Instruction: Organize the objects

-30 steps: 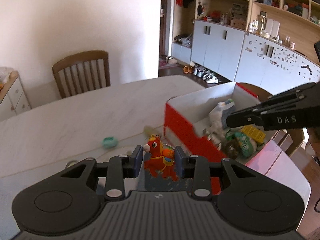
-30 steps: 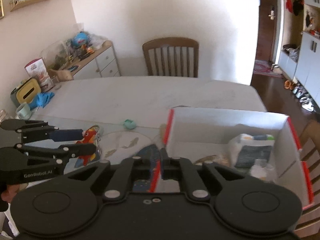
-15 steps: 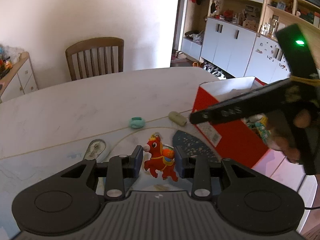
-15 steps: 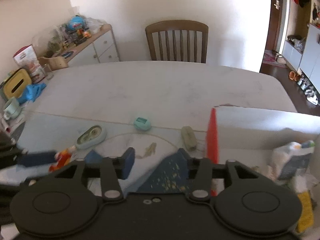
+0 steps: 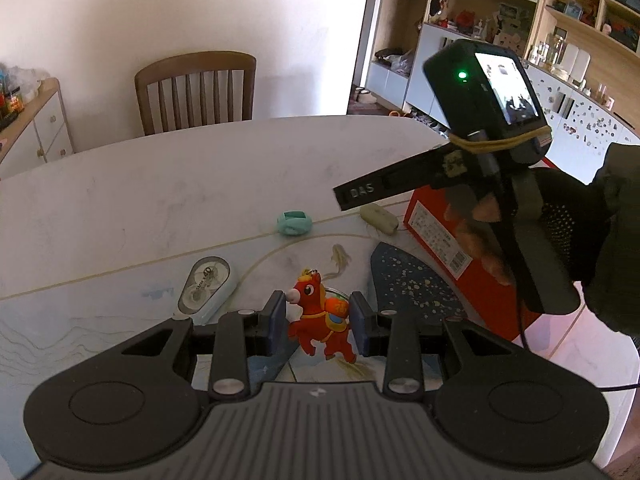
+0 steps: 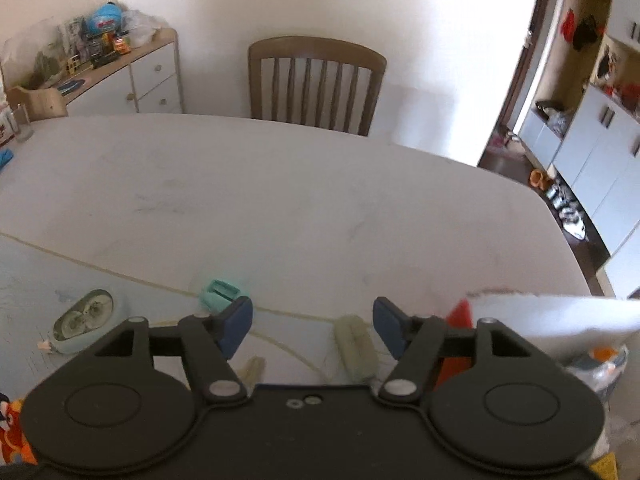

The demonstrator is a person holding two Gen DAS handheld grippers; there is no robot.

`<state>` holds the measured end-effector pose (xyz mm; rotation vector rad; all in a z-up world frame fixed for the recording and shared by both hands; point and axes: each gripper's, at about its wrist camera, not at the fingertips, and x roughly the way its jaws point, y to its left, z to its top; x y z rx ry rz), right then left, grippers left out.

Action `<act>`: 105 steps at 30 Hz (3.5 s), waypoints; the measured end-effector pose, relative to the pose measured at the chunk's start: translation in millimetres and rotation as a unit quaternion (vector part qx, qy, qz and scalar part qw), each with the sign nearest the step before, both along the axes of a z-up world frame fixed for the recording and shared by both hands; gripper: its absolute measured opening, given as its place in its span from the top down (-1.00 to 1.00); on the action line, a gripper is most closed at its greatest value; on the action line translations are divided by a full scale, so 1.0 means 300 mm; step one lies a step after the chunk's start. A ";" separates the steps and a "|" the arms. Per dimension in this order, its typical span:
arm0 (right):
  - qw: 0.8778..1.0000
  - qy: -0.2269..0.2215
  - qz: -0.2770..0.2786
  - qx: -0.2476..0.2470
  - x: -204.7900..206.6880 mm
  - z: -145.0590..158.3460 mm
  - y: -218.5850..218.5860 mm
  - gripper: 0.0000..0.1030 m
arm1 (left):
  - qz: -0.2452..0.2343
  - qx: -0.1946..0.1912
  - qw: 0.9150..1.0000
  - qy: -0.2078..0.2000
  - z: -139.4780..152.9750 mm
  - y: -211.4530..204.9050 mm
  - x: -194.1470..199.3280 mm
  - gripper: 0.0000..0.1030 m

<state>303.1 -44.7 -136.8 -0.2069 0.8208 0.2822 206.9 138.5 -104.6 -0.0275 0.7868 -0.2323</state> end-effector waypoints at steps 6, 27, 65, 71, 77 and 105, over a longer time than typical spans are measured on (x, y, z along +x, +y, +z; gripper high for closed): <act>0.999 0.012 -0.029 -0.007 0.000 -0.066 0.022 -0.20 | 0.001 -0.006 1.000 0.007 -0.017 0.008 0.021 0.35; 0.997 0.075 -0.014 0.027 -0.043 -0.122 0.023 0.00 | 0.001 -0.011 1.000 0.020 -0.045 0.008 0.026 0.35; 0.996 0.046 -0.059 0.050 -0.133 -0.095 -0.071 0.73 | -0.002 -0.013 1.000 0.019 -0.030 -0.006 0.015 0.35; 0.995 0.060 -0.039 0.069 -0.232 0.011 -0.121 0.73 | -0.011 -0.009 1.000 0.002 0.029 -0.053 -0.011 0.35; 0.995 0.056 -0.026 0.081 -0.324 0.121 -0.196 0.73 | -0.017 -0.009 1.000 -0.014 0.089 -0.107 -0.034 0.35; 0.992 0.020 -0.082 0.099 -0.387 0.224 -0.811 0.73 | -0.093 0.001 0.995 -0.039 0.200 -0.673 0.122 0.35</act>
